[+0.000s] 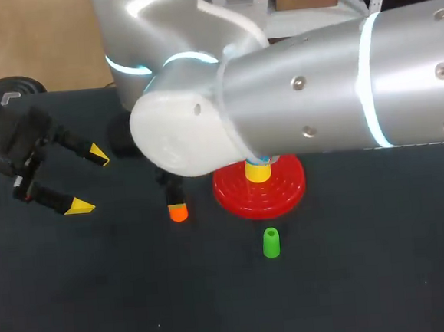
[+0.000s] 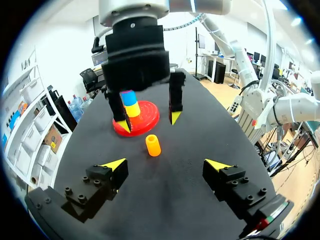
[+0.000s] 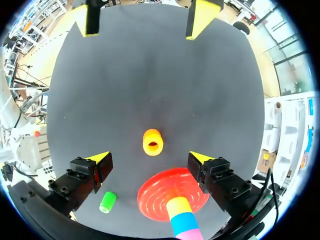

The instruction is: Pick up and stack the cylinders on the red base in this order: pink,purple,orange,green

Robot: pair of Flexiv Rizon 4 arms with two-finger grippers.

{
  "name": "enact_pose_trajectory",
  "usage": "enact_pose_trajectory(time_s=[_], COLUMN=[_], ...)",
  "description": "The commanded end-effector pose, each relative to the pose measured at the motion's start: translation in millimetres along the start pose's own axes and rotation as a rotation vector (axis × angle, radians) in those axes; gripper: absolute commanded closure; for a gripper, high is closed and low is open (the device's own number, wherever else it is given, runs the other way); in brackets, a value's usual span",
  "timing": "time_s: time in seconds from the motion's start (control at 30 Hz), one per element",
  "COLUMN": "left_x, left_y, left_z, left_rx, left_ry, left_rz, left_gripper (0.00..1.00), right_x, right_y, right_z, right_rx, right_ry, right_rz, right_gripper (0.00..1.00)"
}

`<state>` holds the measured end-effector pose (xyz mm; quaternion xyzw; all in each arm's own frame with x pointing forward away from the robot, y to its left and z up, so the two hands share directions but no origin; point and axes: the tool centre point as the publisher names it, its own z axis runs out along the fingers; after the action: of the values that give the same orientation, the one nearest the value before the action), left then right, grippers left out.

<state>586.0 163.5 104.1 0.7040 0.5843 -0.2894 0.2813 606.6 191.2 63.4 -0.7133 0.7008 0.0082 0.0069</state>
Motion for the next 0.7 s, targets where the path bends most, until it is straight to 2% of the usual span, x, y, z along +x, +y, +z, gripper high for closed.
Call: enact_pose_trajectory(time_s=[0.03, 0.7], left_x=[1.0, 1.0], left_y=[0.0, 0.0], left_z=[0.0, 0.0], left_rx=[-0.001, -0.001], left_ry=[-0.001, -0.001], left_rz=[0.002, 0.002], left_gripper=[0.00, 0.00], right_x=[2.3, 1.5], right_y=[2.0, -0.1], right_z=[10.1, 29.7], right_rx=[0.020, 0.001], right_ry=[0.000, -0.042], right_rz=[0.007, 0.022], right_gripper=[0.00, 0.00])
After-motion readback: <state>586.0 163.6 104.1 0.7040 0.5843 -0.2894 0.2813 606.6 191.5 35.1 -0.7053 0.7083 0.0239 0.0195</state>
